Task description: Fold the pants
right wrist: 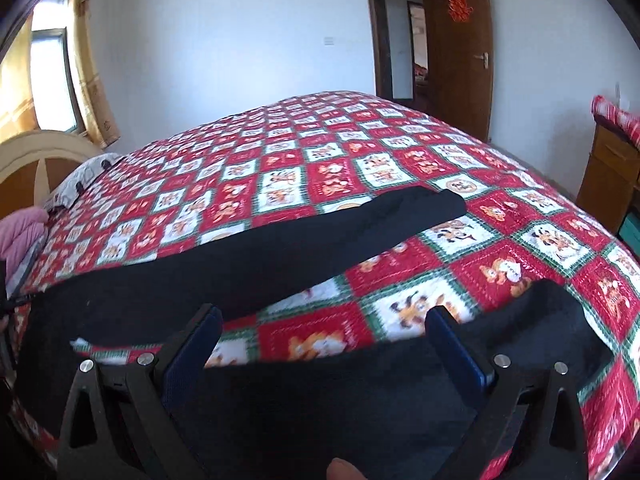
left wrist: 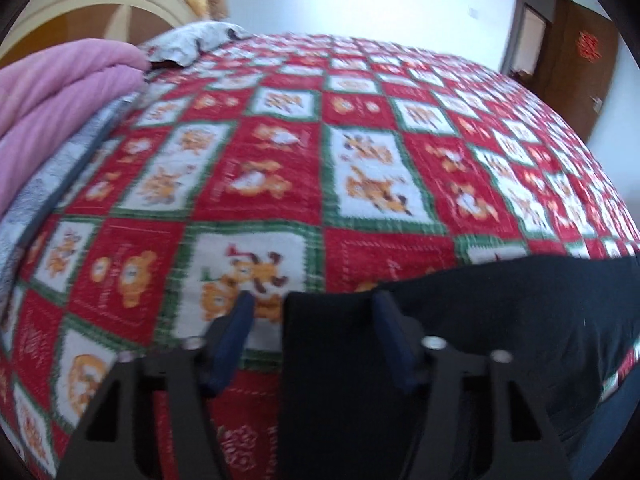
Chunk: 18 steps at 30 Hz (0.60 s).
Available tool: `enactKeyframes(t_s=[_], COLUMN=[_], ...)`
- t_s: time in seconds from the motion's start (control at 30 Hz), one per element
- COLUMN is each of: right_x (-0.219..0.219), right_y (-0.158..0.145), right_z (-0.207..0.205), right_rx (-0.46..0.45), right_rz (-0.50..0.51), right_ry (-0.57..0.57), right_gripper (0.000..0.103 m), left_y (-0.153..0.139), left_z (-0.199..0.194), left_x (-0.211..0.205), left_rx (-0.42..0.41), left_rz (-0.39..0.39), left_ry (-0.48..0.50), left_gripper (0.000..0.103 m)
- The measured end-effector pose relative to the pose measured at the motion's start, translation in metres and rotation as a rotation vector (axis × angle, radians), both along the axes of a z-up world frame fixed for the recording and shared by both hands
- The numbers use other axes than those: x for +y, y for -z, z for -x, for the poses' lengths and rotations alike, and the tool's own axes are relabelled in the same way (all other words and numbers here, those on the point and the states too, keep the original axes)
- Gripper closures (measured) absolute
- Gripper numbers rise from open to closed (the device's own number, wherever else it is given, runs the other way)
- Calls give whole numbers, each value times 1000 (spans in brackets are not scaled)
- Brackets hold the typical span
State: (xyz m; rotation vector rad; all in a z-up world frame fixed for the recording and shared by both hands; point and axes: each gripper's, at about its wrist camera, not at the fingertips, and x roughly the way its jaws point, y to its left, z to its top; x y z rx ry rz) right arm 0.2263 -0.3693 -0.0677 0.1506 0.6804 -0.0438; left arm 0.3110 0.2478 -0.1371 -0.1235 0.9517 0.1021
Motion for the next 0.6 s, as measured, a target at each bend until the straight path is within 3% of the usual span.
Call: enactKeyframes(t_s=[0.03, 0.1, 0.23, 0.4, 0.6], right_x=[-9, -28, -78, -125, -162], right_y=[0, -3, -10, -17, -11], right_z=[-8, -24, -63, -112, -168], right_rx=[11, 26, 74, 108, 151], right_rz=[-12, -28, -108, -114, -143], right_ry=[2, 34, 81, 145, 201], right_gripper=[2, 2, 22, 22, 22], left_y=[3, 6, 8, 8, 8], left_z=[-3, -2, -2, -3, -4], left_x=[0, 0, 2, 5, -1], left_rx=[9, -21, -35, -39, -46], left_rz=[11, 19, 42, 47, 1], left_ry=[10, 19, 8, 1, -5], left_gripper=[57, 57, 57, 57, 57])
